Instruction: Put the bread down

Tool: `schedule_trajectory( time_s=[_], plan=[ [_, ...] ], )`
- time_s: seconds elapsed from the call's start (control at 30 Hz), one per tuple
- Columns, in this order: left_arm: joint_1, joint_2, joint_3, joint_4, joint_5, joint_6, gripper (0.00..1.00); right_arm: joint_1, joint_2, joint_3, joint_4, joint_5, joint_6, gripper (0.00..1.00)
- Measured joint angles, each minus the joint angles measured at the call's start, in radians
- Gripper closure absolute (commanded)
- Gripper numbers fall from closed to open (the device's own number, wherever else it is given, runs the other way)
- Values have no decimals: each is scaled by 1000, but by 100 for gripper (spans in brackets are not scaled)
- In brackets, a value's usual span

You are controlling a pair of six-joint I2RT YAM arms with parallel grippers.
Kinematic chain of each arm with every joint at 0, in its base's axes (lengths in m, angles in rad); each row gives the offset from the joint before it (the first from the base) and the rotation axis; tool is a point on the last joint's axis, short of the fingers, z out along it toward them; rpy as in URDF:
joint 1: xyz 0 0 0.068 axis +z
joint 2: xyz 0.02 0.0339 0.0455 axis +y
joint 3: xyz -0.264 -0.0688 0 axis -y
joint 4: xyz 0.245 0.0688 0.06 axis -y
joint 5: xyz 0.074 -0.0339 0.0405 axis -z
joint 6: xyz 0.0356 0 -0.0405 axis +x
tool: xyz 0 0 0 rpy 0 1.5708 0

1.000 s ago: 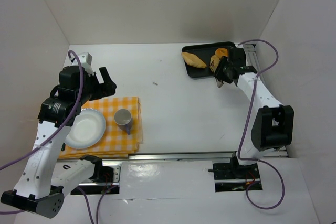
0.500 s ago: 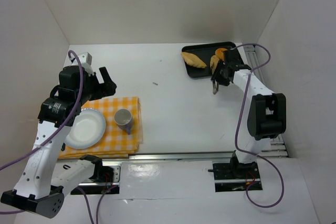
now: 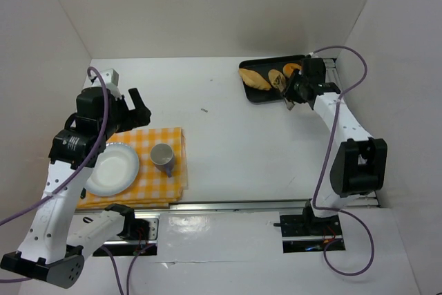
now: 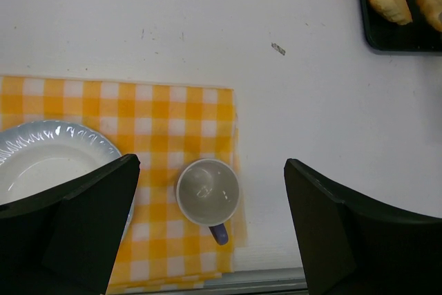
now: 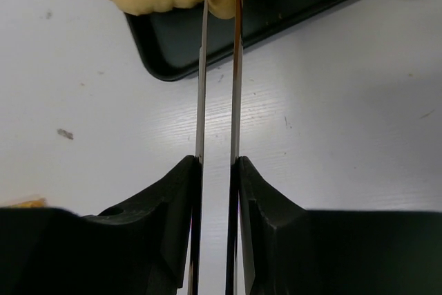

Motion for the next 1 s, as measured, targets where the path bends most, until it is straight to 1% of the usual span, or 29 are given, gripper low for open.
schedule_trajectory(
  time_s=[0.07, 0.13, 0.23, 0.37, 0.43, 0.57, 0.77, 0.9, 1.0],
  plan=[
    [0, 0, 5, -5, -10, 0, 0, 4, -49, 0, -1, -18, -5, 88],
    [0, 0, 20, -17, -16, 0, 0, 15, -101, 1, 1, -34, -11, 88],
    [0, 0, 58, -26, -24, 4, 0, 74, -165, 10, 5, -72, -13, 89],
    [0, -3, 117, -29, -43, 12, 0, 245, -188, 35, 37, -127, -16, 90],
    [0, -4, 149, -34, -55, 13, 0, 363, -175, 44, 57, -161, -16, 90],
    [0, -13, 206, -40, -84, 1, 0, 568, -89, 91, 101, -244, -23, 90],
    [0, -25, 312, -63, -135, -36, 0, 818, 134, 245, 127, -294, -50, 91],
    [0, -29, 370, -68, -150, -39, 0, 926, 253, 343, 120, -318, -66, 91],
    [0, -31, 401, -69, -156, -39, 0, 977, 328, 417, 114, -329, -72, 91]
  ],
)
